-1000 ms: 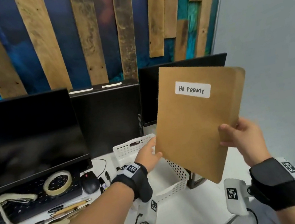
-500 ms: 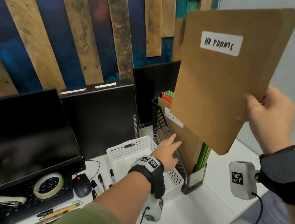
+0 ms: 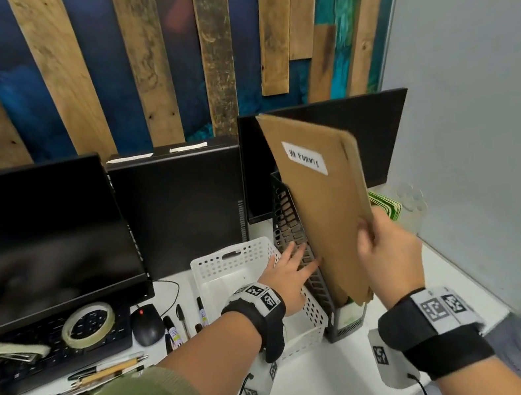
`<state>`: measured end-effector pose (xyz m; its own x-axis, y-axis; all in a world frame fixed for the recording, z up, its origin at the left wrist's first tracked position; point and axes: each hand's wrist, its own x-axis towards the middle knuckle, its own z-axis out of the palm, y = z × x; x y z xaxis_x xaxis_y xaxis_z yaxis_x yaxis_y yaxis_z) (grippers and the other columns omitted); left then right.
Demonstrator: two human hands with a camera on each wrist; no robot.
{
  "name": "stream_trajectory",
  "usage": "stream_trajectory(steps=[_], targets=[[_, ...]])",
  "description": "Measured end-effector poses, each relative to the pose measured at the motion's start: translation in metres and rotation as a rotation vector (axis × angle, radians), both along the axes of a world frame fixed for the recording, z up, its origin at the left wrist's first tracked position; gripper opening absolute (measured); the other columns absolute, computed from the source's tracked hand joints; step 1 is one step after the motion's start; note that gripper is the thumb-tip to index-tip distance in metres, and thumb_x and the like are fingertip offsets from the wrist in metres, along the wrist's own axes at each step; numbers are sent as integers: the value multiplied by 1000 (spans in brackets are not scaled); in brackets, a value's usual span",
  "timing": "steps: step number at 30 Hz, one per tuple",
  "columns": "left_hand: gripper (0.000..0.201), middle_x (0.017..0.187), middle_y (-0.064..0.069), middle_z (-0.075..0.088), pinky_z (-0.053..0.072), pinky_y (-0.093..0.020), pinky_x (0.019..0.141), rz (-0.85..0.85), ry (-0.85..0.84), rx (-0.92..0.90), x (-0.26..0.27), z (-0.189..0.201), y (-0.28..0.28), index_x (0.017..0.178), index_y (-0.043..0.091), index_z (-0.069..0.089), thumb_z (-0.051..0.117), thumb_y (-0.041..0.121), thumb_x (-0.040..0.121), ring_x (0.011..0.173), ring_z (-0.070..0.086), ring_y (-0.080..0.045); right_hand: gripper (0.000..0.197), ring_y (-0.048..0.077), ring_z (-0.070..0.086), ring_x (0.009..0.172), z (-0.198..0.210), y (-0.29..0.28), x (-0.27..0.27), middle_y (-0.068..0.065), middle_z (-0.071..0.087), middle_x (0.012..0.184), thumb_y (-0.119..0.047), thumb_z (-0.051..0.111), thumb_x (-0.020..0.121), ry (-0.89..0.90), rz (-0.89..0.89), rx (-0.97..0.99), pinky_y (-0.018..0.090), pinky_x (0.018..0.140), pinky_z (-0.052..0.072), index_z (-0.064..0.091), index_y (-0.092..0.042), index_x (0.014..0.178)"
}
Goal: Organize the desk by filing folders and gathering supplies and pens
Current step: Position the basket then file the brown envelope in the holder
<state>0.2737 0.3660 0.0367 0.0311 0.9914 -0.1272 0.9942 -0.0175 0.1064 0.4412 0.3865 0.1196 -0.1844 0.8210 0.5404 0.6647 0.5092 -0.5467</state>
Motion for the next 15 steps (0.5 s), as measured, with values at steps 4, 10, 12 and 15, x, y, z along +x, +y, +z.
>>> stream_trajectory(steps=[4,10,12,15], targets=[[83,159,-1,-9,5,-51,117,-9,-31,-27,0,-1,1,149,30,1,50,7,86,145,-15,-22,19,19,47,63,-22,2,-6,8,64,81,-18,43,96,68,-12,-45,23,66,35,56,-13,110],[84,159,0,-6,11,-50,119,-13,-64,-59,-1,2,3,149,31,2,48,2,85,146,-11,-22,27,21,59,79,-50,21,-25,3,67,94,-18,46,96,366,-54,-107,31,76,51,58,-13,120],[85,159,0,-6,10,-49,119,-12,-76,-60,-1,2,4,149,31,2,48,1,84,146,-11,-22,20,24,62,82,-65,22,-30,2,66,92,-18,47,96,420,-57,-162,35,79,53,59,-15,111],[84,159,0,-6,10,-47,119,-7,-85,-65,-1,3,3,149,31,2,49,2,85,146,-11,-22,13,28,63,81,-88,18,-33,3,64,88,-19,47,96,396,-57,-261,41,77,54,59,-15,102]])
